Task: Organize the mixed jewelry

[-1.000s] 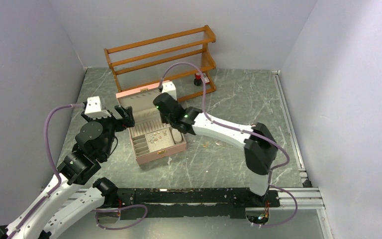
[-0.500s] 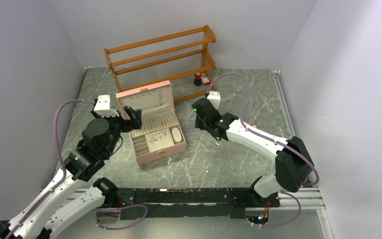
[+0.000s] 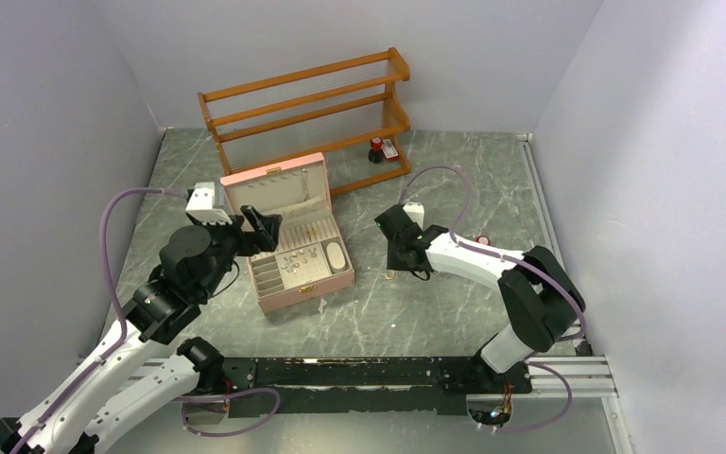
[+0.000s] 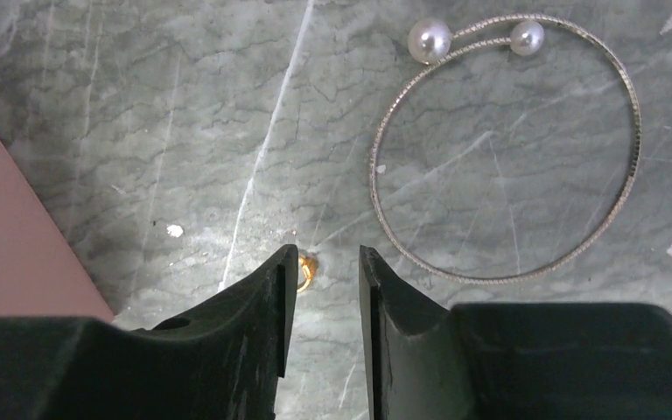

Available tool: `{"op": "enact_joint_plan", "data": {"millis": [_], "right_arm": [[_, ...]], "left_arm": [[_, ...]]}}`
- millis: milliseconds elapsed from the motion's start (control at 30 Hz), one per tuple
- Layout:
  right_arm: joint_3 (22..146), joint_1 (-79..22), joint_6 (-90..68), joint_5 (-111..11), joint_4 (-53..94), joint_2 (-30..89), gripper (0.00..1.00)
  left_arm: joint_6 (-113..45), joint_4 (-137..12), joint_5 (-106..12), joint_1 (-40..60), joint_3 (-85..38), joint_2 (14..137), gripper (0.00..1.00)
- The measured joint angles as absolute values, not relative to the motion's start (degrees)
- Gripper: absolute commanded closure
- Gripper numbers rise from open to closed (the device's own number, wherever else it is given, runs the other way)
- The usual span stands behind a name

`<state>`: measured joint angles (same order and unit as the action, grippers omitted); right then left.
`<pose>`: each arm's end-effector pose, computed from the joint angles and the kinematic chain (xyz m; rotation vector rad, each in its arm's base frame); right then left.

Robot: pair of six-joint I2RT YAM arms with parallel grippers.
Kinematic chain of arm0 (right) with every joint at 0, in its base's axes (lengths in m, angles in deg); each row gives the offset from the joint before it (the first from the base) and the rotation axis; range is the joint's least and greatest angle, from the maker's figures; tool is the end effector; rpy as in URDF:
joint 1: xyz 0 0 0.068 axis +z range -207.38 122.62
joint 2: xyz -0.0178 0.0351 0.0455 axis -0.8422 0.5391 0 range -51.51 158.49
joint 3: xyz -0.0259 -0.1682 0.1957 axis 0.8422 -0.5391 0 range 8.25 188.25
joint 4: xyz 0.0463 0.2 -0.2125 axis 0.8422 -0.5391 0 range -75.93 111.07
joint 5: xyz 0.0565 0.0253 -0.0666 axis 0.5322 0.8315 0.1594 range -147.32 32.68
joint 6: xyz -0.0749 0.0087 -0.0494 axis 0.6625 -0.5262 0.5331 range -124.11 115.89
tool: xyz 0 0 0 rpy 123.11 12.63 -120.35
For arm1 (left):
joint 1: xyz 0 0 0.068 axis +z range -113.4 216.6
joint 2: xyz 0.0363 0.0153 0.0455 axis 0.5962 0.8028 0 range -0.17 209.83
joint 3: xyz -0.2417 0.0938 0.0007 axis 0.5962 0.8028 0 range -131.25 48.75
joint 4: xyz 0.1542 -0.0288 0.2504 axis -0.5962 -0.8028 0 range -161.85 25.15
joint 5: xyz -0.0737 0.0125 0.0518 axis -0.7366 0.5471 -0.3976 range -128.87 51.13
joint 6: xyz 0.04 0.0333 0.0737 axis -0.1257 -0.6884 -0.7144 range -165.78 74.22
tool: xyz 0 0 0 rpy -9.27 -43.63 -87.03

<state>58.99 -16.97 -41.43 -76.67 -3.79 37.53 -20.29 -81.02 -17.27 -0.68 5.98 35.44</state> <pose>0.2772 0.2008 0.1027 0.0351 2.5717 0.0436 0.2052 -0.1189 0.3302 -0.1019 1.7381 -0.4844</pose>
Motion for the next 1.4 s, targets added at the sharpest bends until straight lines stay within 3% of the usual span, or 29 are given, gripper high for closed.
{"op": "enact_joint_plan", "data": {"millis": [267, 667, 1400], "right_arm": [[58.9, -17.8, -38.5, -73.1, -1.4, 41.7, 0.79], [58.7, -17.8, -37.5, -72.4, -0.6, 42.0, 0.75], [54.0, -17.8, -35.8, -69.3, 2.8, 37.4, 0.77]], "left_arm": [[-16.0, -81.0, -21.4, -0.7, 7.9, 37.3, 0.03], [-14.9, -81.0, -22.2, -0.7, 8.2, 37.6, 0.04], [-14.3, -81.0, -22.2, -0.7, 8.2, 37.8, 0.05]]}}
